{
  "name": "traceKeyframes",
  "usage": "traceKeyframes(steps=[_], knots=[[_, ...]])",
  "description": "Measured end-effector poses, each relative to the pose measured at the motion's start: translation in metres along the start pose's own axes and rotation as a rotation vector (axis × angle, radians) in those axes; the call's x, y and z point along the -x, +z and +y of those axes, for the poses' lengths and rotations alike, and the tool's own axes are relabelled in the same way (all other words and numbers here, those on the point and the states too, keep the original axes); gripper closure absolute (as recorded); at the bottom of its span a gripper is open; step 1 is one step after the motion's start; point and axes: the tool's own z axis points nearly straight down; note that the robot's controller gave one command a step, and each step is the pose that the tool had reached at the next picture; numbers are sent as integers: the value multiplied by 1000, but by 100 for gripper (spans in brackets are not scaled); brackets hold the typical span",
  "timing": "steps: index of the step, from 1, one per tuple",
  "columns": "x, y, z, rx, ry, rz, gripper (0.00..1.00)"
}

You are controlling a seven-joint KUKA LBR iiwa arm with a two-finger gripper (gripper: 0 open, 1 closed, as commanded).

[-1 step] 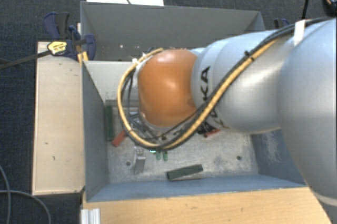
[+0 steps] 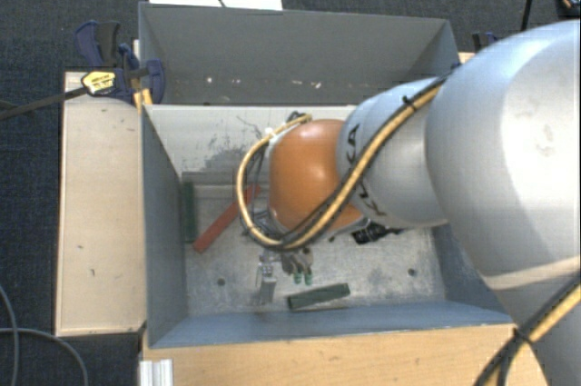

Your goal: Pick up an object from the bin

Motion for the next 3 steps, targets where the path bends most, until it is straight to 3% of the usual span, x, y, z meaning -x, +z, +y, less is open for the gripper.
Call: traceKeyframes(steps=[1, 2, 3], knots=[[62, -110, -56, 2, -259, -16, 0], [73, -3, -94, 3, -623, -4, 0], [74, -5, -93, 3, -617, -6, 100]])
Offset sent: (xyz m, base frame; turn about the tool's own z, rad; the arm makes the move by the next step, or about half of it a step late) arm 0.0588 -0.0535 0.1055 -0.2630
